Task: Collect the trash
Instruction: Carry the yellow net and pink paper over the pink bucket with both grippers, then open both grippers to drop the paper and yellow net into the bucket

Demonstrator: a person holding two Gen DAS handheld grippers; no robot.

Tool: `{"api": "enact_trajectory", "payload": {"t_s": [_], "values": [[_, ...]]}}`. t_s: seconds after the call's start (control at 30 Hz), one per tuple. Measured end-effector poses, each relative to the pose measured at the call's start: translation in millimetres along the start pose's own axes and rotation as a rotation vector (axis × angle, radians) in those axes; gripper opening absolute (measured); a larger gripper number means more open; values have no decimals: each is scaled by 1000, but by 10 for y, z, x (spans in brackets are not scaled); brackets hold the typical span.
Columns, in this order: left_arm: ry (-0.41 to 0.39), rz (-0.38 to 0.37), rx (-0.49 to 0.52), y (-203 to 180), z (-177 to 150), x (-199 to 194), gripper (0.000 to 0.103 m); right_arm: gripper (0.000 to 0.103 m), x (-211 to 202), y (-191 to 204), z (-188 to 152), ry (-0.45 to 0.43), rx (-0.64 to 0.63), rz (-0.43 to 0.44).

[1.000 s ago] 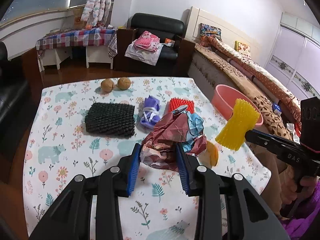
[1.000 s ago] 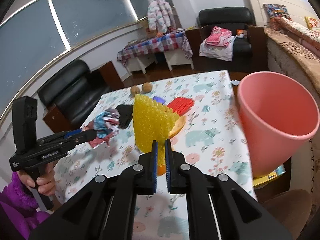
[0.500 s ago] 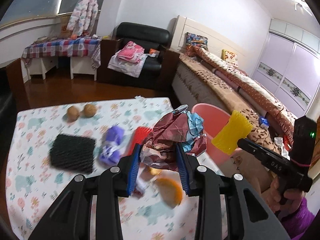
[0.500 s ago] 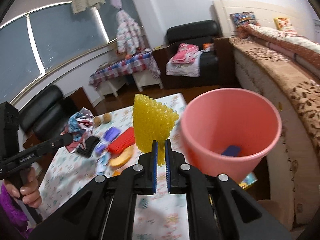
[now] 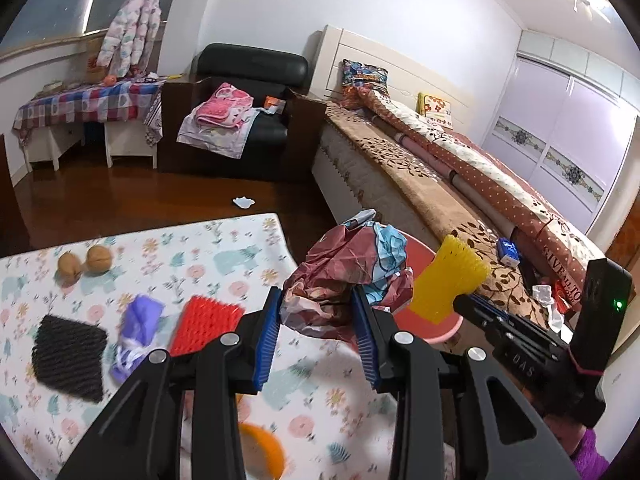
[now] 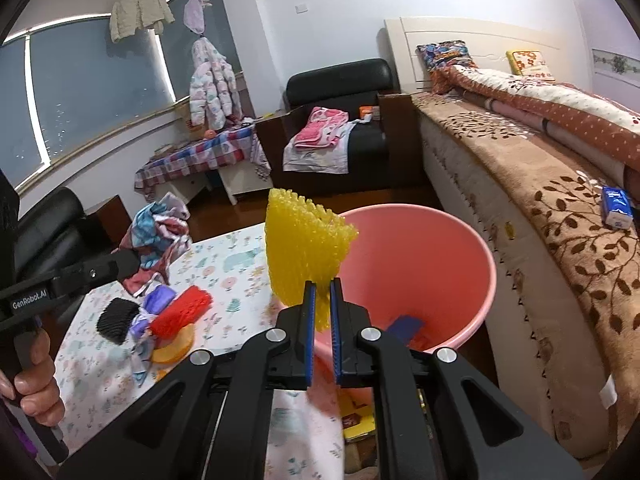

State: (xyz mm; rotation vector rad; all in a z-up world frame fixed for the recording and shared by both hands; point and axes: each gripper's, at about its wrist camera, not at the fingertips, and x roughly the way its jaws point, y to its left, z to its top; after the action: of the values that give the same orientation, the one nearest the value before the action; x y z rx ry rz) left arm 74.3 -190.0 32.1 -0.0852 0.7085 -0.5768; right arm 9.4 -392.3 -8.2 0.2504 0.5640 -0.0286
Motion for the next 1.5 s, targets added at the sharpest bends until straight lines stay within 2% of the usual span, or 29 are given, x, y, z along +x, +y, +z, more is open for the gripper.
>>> {"api": "enact_trajectory", "payload": {"t_s": [0.23,0.73,1.13,1.43,1.47,1.5], "values": [[26,1,35,-248,76,342,35,7,95,-139,-11,10,29,-52],[141,41,104,-507,-57,1066,36,7,313,-448,-95,58,91,-133],[165,44,101,-540,-106,1234,38,7,411,-480,-151,90,102,-148],[150,30,103,-560,-88,1219,49,9,479,-528,-124,124,131,-148],[147,29,102,-560,-86,1208,50,11,487,-532,-118,126,132,-148],[145,27,101,-559,-84,1193,50,18,489,-530,-117,127,131,-148]]}}
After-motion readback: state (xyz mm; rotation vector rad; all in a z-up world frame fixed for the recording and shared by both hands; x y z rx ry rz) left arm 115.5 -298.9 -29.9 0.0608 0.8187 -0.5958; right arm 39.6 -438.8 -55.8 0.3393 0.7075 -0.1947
